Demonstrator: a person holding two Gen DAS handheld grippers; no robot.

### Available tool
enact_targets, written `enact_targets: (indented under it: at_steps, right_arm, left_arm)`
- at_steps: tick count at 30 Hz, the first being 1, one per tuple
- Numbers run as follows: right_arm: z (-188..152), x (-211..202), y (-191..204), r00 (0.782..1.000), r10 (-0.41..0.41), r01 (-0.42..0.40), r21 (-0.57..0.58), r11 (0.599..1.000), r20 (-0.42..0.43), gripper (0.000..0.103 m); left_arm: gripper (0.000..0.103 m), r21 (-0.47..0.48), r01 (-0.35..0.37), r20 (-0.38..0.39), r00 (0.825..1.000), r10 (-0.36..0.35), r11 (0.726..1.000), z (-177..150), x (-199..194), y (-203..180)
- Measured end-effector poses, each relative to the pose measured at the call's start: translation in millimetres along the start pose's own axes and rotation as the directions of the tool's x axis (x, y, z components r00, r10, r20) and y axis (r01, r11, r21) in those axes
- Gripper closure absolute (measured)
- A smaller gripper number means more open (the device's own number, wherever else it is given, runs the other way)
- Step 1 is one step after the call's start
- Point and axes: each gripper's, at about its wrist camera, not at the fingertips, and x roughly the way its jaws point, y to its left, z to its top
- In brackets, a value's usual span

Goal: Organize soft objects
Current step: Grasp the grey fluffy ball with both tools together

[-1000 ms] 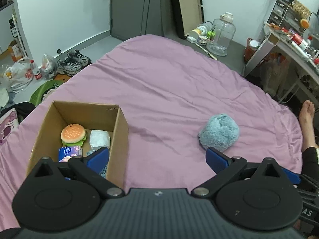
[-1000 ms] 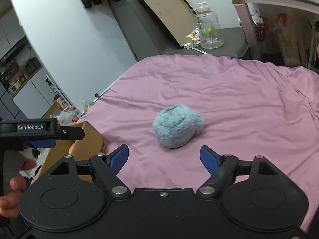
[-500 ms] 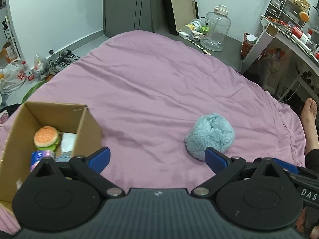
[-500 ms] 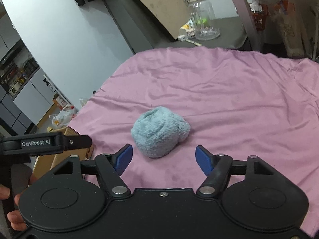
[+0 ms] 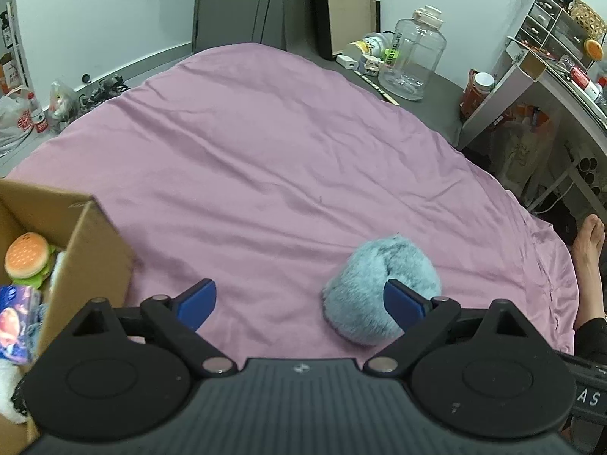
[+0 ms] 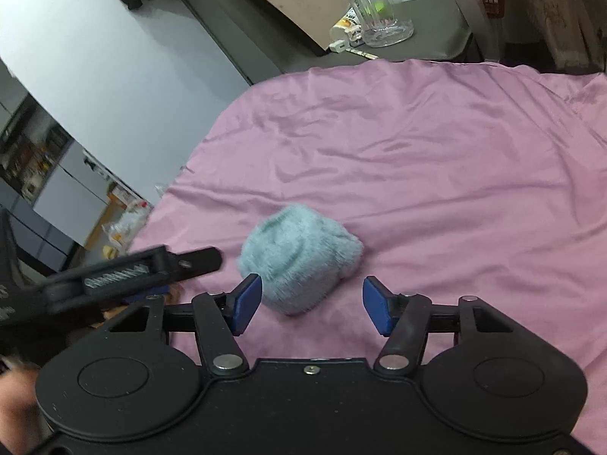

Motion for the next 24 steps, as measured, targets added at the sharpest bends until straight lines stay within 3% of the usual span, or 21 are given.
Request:
enact_targets:
  at_steps: [3, 5, 8, 12, 16, 19, 24]
  right_arm:
    - [5.6, 3.4, 2.3, 1.000, 0.010, -0.010, 0.014, 1.000, 0.014, 0.044]
    - [9.3, 9.5, 1.5, 1.000, 0.018, -0.018, 0.038, 0.999, 0.006, 0.047]
    - [11.7, 19.2, -3.0, 1.000, 0.017, -0.016, 0.075, 0.997, -0.013, 0.057]
    - [13.8, 30.0, -13.3, 1.000, 0.018, -0.015, 0.143, 0.990, -0.019, 0.061]
    - [14.4, 40.3, -19.2, 0.999, 0.047, -0.041, 0.182, 0.982, -0.027, 0.061]
    - [12.2, 47.0, -20.8, 0.998, 0.060, -0.053, 0.195, 0.979, -0.030, 0.068]
    - [7.9, 53.6, -27.2, 0.996, 0.089, -0.082, 0.226, 0.971, -0.020, 0.075]
  left_arm:
    - [0.020, 0.001, 0.014, 0.005, 1.000, -0.014, 1.000, 3.4, 7.3, -7.7]
    - [0.035, -0.007, 0.029, 0.004, 1.000, -0.028, 1.000, 5.4, 12.8, -10.8]
    - [0.039, -0.038, 0.045, -0.018, 0.999, -0.046, 0.998, 7.8, 22.4, -12.8]
    - [0.046, -0.059, 0.057, -0.030, 0.998, -0.058, 0.997, 11.1, 31.7, -16.2]
    - [0.060, -0.092, 0.070, -0.052, 0.996, -0.075, 0.993, 12.5, 41.1, -18.5]
    - [0.063, -0.123, 0.090, -0.073, 0.992, -0.100, 0.988, 13.0, 47.6, -19.5]
    - [0.078, -0.182, 0.097, -0.098, 0.988, -0.116, 0.978, 10.5, 55.5, -16.6]
